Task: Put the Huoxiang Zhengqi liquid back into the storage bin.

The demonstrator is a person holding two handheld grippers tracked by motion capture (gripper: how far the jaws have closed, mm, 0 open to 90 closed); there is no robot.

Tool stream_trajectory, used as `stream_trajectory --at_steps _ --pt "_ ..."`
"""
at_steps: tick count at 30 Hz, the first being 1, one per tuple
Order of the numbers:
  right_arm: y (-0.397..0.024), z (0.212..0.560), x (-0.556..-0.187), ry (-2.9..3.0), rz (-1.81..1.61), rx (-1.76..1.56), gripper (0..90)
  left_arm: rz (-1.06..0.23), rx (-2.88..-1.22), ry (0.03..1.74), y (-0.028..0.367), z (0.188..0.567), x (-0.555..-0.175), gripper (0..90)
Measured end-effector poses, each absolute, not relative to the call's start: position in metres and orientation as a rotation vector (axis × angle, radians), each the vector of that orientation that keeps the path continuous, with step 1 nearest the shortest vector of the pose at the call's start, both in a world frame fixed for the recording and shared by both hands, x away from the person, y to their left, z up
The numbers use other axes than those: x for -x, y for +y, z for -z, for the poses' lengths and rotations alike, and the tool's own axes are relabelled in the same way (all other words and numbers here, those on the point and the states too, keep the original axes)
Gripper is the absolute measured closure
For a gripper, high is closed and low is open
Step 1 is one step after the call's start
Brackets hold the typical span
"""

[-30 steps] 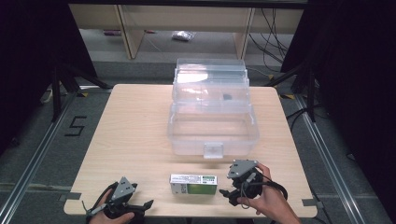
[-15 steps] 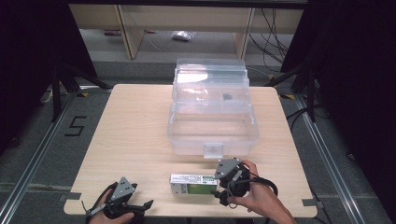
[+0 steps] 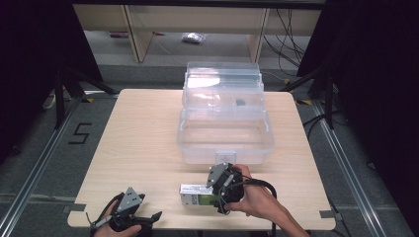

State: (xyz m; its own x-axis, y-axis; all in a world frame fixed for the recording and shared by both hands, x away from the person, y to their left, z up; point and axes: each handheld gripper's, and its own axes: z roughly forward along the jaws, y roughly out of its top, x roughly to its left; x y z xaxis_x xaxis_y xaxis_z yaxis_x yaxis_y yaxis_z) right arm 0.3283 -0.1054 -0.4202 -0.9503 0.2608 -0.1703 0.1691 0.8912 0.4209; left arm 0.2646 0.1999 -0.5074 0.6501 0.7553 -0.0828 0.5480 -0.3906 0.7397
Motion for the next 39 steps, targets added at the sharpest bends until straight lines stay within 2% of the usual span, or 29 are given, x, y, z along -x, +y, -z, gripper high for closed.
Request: stream_trajectory --at_steps 15,39 --pt "-0.075 0.427 -0.339 2.912 -0.395 -0.291 19.8 -0.359 -2.078 1.005 0.199 0.508 -0.265 15.4" --pt "-0.048 0.443 -0.348 2.997 -0.206 -0.097 51.2 -0.358 -2.073 1.001 0.2 0.509 -0.264 15.5"
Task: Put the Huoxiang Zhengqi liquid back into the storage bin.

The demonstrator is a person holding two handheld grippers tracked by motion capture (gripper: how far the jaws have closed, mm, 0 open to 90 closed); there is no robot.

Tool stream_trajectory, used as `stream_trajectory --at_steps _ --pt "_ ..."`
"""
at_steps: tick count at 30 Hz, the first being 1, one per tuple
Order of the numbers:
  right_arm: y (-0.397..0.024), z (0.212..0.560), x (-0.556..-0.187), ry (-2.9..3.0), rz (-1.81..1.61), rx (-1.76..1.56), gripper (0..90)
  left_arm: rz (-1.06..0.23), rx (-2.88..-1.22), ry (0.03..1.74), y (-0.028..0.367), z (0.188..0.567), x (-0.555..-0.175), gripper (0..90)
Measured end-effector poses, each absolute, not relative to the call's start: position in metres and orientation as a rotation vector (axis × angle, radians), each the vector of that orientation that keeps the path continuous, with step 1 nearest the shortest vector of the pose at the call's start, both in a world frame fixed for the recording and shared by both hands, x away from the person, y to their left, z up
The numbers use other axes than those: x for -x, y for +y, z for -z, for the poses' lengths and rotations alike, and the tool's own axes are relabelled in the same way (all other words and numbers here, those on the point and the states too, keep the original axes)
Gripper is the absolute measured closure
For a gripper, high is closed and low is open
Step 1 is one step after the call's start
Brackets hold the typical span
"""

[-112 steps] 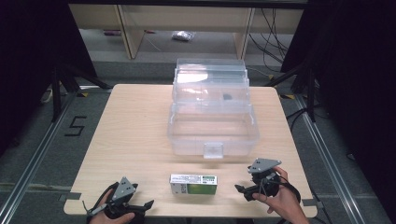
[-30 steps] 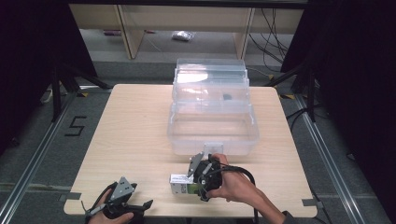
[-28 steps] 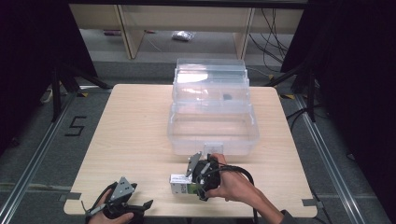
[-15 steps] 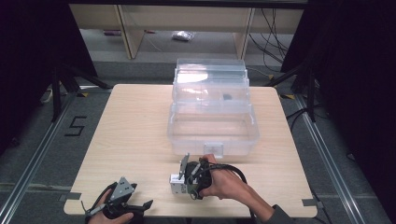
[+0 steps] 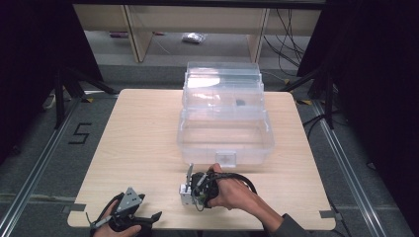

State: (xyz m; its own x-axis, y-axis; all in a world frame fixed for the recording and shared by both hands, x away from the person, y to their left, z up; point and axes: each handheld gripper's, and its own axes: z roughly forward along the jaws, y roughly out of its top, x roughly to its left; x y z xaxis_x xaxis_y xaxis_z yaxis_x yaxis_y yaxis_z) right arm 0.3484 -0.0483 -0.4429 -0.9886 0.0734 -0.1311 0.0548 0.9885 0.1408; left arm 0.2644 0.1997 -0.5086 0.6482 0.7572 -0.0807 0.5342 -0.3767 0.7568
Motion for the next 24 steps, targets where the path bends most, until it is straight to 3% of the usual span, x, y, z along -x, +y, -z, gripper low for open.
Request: stream_trajectory --at_steps 8,24 --pt "-0.045 0.44 -0.347 3.042 -0.188 -0.063 63.6 -0.363 -2.088 0.985 0.201 0.508 -0.265 15.4" --pt "-0.062 0.419 -0.356 3.062 -0.232 -0.077 64.4 -0.361 -2.075 1.004 0.2 0.509 -0.265 15.5"
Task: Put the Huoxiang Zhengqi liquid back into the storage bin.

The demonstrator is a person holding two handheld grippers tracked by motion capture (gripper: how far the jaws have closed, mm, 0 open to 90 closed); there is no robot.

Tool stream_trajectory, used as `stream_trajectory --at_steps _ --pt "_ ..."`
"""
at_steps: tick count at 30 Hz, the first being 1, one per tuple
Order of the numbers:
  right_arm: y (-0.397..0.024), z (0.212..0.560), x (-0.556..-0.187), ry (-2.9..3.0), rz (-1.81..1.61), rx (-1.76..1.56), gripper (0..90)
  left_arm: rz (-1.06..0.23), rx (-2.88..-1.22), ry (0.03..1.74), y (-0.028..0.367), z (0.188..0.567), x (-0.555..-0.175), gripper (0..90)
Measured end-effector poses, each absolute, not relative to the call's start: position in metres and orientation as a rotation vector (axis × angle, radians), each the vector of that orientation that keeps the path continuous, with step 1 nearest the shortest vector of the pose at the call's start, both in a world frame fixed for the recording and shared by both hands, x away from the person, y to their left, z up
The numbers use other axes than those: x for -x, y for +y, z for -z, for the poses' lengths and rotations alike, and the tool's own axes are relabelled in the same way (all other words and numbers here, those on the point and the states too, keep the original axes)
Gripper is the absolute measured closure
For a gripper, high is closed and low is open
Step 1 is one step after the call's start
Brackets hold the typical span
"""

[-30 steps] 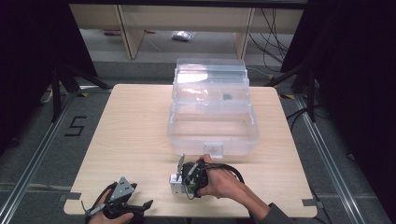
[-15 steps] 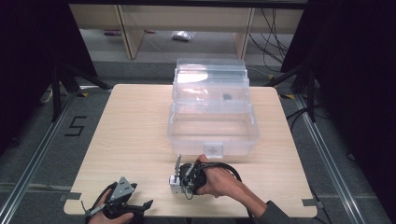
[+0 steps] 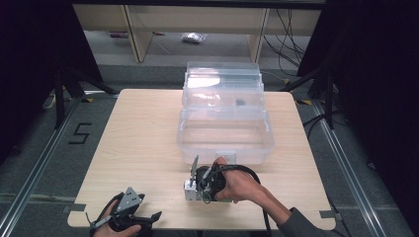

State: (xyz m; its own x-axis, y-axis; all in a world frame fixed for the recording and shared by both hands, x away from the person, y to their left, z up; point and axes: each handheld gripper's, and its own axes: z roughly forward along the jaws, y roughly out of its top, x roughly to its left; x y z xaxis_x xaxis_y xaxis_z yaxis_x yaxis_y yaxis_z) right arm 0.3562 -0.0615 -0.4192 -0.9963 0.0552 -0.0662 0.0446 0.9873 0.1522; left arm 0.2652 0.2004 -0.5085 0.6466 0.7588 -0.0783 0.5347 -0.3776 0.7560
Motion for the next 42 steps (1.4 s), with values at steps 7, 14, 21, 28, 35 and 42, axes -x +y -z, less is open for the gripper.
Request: stream_trajectory --at_steps 7,14,21,28,35,42 --pt "-0.075 0.407 -0.362 3.068 -0.267 -0.087 64.4 -0.358 -2.079 1.0 0.2 0.509 -0.265 15.4" --pt "-0.088 0.396 -0.368 3.047 -0.277 -0.066 64.4 -0.353 -2.074 1.004 0.2 0.51 -0.265 15.4" --pt "-0.104 0.386 -0.373 3.051 -0.281 -0.149 64.4 -0.356 -2.067 1.005 0.2 0.51 -0.266 15.5" --pt "-0.121 0.375 -0.376 3.034 -0.292 -0.195 64.5 -0.367 -2.095 0.997 0.201 0.509 -0.266 15.5" --pt "-0.137 0.36 -0.38 3.015 -0.294 -0.238 64.6 -0.371 -2.106 1.0 0.202 0.509 -0.266 15.5" --pt "-0.155 0.34 -0.387 2.995 -0.316 -0.265 64.7 -0.359 -2.106 1.001 0.202 0.51 -0.266 15.5"
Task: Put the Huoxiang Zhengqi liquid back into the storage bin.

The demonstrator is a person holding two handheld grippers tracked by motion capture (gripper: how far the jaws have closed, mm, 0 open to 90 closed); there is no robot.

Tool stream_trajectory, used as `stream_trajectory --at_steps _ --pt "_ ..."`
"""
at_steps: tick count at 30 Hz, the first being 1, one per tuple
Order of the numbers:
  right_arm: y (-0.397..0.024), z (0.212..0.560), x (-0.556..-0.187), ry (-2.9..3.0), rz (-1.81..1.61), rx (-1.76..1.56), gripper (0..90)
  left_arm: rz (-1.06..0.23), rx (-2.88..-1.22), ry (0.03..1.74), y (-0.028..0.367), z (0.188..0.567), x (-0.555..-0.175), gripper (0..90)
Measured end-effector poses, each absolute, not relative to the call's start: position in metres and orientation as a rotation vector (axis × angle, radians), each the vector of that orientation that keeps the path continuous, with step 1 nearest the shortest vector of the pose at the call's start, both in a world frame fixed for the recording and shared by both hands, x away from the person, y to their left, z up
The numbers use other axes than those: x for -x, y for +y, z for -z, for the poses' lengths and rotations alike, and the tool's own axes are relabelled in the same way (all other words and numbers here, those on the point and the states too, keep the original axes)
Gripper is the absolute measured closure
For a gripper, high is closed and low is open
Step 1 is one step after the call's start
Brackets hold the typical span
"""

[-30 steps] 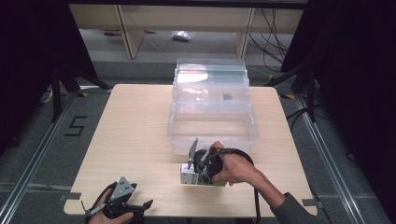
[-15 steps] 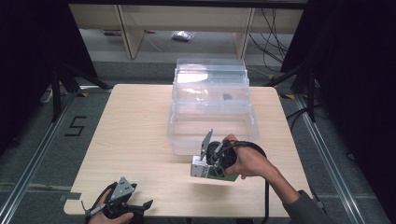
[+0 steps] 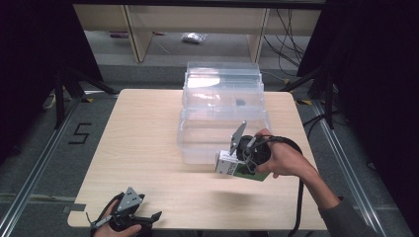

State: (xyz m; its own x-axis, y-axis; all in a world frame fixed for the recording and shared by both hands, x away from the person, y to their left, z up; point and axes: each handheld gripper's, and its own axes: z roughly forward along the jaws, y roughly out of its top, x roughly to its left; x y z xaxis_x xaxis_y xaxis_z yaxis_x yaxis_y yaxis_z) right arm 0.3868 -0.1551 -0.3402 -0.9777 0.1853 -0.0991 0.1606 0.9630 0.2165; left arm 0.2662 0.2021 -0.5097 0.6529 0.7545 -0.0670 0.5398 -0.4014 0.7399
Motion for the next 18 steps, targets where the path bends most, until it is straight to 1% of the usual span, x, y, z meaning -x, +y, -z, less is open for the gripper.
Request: stream_trajectory --at_steps 3,5,9,12,13,14,16,18 --pt "-0.161 0.333 -0.388 2.978 -0.296 -0.34 64.7 -0.364 -2.106 0.999 0.202 0.509 -0.266 15.5" --pt "-0.164 0.331 -0.393 2.985 -0.308 -0.282 64.7 -0.361 -2.113 0.997 0.202 0.509 -0.266 15.5" --pt "-0.17 0.325 -0.395 2.979 -0.292 -0.351 64.7 -0.364 -2.11 0.999 0.202 0.509 -0.266 15.4" --pt "-0.171 0.323 -0.398 2.987 -0.289 -0.325 64.7 -0.37 -2.108 1.006 0.202 0.51 -0.267 15.5" --pt "-0.172 0.321 -0.398 2.988 -0.296 -0.377 64.7 -0.37 -2.102 1.01 0.202 0.51 -0.266 15.5" --pt "-0.173 0.32 -0.403 2.988 -0.286 -0.3 64.7 -0.367 -2.114 1.002 0.202 0.509 -0.266 15.5" --pt "-0.172 0.318 -0.403 2.985 -0.287 -0.361 64.6 -0.363 -2.117 0.999 0.202 0.51 -0.266 15.5" --pt "-0.174 0.317 -0.41 2.988 -0.303 -0.311 64.6 -0.37 -2.11 1.007 0.202 0.51 -0.267 15.5"
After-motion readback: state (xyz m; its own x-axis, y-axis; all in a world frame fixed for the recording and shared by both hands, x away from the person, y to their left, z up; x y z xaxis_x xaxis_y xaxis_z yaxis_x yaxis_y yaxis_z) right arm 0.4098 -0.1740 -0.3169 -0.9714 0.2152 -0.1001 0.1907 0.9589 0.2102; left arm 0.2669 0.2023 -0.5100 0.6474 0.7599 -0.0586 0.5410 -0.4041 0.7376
